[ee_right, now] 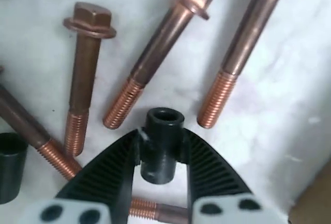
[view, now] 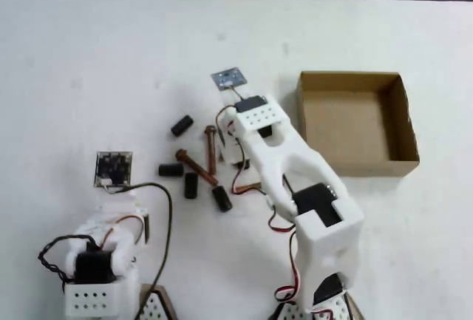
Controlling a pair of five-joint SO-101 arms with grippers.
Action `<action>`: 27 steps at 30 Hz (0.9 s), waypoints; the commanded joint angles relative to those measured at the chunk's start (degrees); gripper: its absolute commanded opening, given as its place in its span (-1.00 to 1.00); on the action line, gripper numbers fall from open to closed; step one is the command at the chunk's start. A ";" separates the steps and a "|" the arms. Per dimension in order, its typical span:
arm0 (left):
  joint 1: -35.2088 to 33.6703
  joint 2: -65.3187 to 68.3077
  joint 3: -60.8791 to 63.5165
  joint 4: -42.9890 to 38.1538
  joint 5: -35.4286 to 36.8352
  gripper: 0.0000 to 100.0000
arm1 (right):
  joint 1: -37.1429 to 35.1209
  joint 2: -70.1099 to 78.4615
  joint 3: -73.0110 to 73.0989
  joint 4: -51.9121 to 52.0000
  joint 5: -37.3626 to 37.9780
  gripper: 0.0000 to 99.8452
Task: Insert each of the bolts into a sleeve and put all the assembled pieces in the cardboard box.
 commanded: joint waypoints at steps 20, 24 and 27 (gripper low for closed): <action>-0.31 -0.40 -0.18 -0.26 0.62 -0.95 | 2.33 -44.79 -1.58 24.40 20.22 -0.97; -0.31 -0.40 -0.18 -0.26 0.62 -0.95 | 6.11 -53.41 2.81 24.57 21.45 -0.97; -0.31 -0.40 -0.18 -0.26 0.62 -0.95 | 8.48 -61.32 6.42 24.75 21.45 -0.97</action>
